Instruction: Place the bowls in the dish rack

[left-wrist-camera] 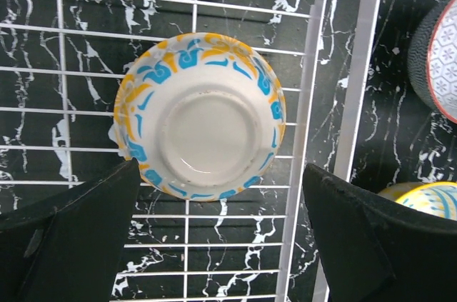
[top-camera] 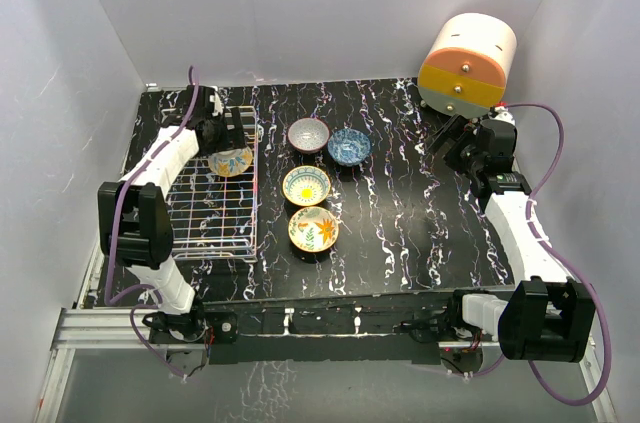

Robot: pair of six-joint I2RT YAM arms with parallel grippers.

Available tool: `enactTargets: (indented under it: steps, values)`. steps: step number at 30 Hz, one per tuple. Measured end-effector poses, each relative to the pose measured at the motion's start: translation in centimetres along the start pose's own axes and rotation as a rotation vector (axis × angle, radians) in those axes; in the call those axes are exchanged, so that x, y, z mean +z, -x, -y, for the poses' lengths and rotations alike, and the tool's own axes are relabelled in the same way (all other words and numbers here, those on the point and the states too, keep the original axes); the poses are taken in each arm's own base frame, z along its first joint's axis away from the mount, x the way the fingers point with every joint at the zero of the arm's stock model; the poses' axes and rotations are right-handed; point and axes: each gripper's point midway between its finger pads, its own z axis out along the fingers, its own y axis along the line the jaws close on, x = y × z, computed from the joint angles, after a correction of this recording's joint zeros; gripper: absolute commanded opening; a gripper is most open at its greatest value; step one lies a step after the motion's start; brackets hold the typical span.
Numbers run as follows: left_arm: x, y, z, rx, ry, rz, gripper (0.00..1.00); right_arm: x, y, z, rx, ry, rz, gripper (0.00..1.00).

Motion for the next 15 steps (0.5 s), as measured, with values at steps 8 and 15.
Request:
enactTargets:
  steps: [8,15]
  values:
    - [0.1,0.8,-0.9,0.048,0.095,0.048,0.91,0.1,-0.1,0.1,-0.007,-0.002,-0.004,0.96]
    - [0.8,1.1,-1.1,0.071,0.115,0.061,0.86,0.2,-0.3,0.2,-0.006,-0.005,-0.01,0.96]
